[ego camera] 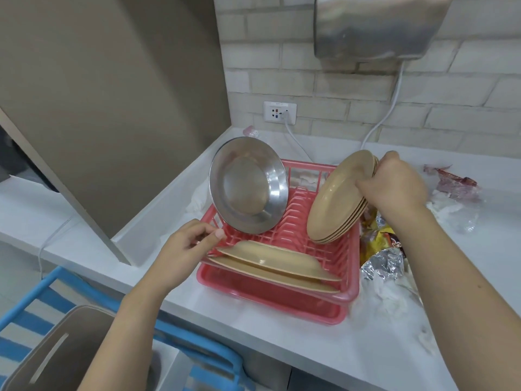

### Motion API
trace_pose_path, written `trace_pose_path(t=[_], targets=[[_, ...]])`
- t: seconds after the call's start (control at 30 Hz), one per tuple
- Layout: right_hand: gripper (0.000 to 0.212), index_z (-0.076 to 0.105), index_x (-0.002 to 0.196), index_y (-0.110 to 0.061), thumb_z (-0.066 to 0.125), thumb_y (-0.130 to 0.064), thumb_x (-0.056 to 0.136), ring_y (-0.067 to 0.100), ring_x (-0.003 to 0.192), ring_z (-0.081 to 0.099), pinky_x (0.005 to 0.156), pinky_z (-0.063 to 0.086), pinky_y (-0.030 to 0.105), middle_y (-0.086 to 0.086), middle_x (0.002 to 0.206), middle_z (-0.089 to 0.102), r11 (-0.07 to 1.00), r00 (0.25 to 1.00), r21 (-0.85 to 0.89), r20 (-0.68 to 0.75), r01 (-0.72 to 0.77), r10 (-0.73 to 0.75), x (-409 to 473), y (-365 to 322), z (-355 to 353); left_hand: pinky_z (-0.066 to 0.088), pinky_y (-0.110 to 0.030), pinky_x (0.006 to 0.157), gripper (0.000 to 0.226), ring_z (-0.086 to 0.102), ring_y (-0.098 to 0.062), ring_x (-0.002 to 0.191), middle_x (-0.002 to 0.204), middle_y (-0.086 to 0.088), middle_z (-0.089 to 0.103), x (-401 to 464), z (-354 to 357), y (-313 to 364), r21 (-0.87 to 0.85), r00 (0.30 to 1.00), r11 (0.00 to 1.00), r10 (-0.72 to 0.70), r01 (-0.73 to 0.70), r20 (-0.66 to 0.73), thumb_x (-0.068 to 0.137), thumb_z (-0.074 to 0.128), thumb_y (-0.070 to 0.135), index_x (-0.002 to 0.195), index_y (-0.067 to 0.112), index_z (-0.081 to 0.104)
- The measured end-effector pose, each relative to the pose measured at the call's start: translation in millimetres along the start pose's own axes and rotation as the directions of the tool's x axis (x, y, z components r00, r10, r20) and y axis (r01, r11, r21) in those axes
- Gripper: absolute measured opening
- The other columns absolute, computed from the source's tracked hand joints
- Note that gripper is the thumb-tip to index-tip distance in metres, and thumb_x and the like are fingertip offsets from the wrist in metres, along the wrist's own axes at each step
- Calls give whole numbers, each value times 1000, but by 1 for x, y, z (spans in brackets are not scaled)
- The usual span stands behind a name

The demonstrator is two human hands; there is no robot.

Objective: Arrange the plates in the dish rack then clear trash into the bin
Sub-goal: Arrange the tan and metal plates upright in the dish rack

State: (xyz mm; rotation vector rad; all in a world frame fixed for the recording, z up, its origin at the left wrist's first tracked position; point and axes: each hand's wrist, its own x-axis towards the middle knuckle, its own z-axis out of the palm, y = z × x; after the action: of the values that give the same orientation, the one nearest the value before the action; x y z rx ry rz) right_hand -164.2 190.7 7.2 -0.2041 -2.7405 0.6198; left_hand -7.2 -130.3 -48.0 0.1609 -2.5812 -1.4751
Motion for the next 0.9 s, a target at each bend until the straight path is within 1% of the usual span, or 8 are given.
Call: trace_pose_path(t=[0.07, 0.13, 0.23, 0.37, 0.5, 0.6, 0.7, 0.9], targets=[[24, 54, 89, -5, 58, -29, 85, 36, 85, 61, 63, 37, 32, 17, 95, 64, 999, 1000, -40, -19, -8, 7, 5, -1, -4, 55, -47, 84, 31, 59, -18, 81, 82, 6, 58, 8, 2, 4, -2, 1000, 1000, -22, 22, -5, 88, 61, 52, 89, 24, 74], [32, 50, 67, -9, 58, -33, 86, 34, 76, 58, 63, 38, 31, 18, 87, 65, 998, 999, -54, -23, -30, 29, 8, 0, -7, 58, -48, 76, 24, 60, -18, 82, 84, 4, 59, 16, 5, 5, -18, 997, 999, -44, 43, -65, 92, 59, 45, 88, 26, 72], [41, 44, 59, -9, 63, -36, 84, 32, 69, 53, 61, 38, 30, 14, 72, 58, 996, 998, -67, -24, -56, 54, 13, 0, -11, 59, -44, 64, 8, 58, -3, 85, 92, 11, 58, 32, 11, 3, 18, 966, 999, -23, 29, -259, 93, 61, 43, 95, 36, 65], [39, 45, 56, -7, 65, -29, 81, 29, 59, 47, 46, 25, 25, 8, 56, 45, 998, 999, -48, -7, -50, 49, 13, -3, -16, 45, -21, 67, 20, 55, 7, 82, 104, 12, 52, 58, 13, -1, 68, 938, 998, 18, 6, -347, 91, 66, 35, 109, 32, 56], [32, 49, 52, -4, 64, -20, 75, 34, 53, 47, 44, 22, 24, 13, 50, 46, 998, 995, 46, -95, 35, -31, 6, -4, -14, 39, -8, 68, 14, 54, 8, 85, 104, 13, 54, 71, 12, 9, 120, 969, 992, 76, -49, -233, 92, 65, 30, 101, 38, 58], [22, 65, 63, -2, 62, -18, 77, 39, 59, 55, 48, 37, 29, 19, 58, 60, 986, 970, 62, -200, 154, -139, -5, -10, -15, 40, -7, 77, 15, 57, 5, 92, 105, 14, 58, 85, 13, 33, 148, 974, 972, 201, -185, -105, 92, 65, 30, 103, 39, 61], [22, 71, 72, -2, 60, -18, 82, 40, 65, 59, 57, 49, 35, 20, 66, 67, 968, 944, 103, -269, 228, -194, -13, -15, -19, 45, -15, 87, 17, 59, 3, 97, 108, 14, 59, 104, 17, 66, 192, 939, 922, 345, -337, -4, 93, 65, 27, 109, 34, 64], [20, 70, 79, -6, 59, -22, 86, 31, 73, 64, 62, 43, 30, 10, 74, 71, 955, 941, 204, -306, 215, -146, -20, -19, -15, 50, -31, 95, 30, 56, -2, 106, 118, 14, 55, 141, 54, 123, 297, 856, 803, 495, -516, 148, 93, 64, 23, 121, 32, 61]])
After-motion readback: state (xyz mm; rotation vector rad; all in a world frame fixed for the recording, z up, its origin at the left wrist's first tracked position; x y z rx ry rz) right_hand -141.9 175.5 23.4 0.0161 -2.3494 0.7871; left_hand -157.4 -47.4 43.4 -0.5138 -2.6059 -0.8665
